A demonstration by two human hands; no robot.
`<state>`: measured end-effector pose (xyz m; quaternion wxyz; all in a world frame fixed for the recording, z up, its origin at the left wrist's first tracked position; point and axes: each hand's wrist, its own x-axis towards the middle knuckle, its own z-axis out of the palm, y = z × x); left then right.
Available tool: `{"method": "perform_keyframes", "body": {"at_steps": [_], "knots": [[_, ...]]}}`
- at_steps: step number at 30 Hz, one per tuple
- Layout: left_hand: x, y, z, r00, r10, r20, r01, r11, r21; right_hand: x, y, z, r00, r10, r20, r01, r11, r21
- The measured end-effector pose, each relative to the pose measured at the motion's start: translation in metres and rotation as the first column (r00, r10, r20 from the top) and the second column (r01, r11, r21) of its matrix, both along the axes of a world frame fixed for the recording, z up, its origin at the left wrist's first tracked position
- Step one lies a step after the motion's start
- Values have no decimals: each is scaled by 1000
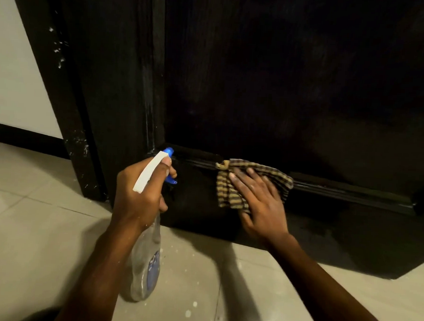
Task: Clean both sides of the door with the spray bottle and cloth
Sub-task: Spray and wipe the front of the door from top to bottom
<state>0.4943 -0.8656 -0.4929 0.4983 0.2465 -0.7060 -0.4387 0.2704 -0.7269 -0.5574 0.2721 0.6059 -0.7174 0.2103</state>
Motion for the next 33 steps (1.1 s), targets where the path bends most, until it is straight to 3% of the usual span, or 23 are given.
{"method": "perform_keyframes", "body": {"at_steps": [3, 7, 18, 27, 33], "knots": [[6, -5, 3, 999, 32, -13, -32, 999, 15, 35, -52, 17, 998, 48, -30, -44, 993, 114], [20, -16, 2, 997, 74, -26, -73, 997, 34, 59, -86, 20, 995, 50, -86, -37, 989, 141], [37, -32, 6, 990, 133, -50, -132, 991, 31, 34, -51, -8, 972, -128, -198, 135, 991, 24], [53, -47, 23, 980, 185, -68, -179, 980, 82, 76, -130, 39, 924, 5, -382, 76, 978, 196], [65, -47, 39, 984, 151, -90, -144, 987, 76, 67, -141, 130, 852, 35, -523, -9, 999, 52]]}}
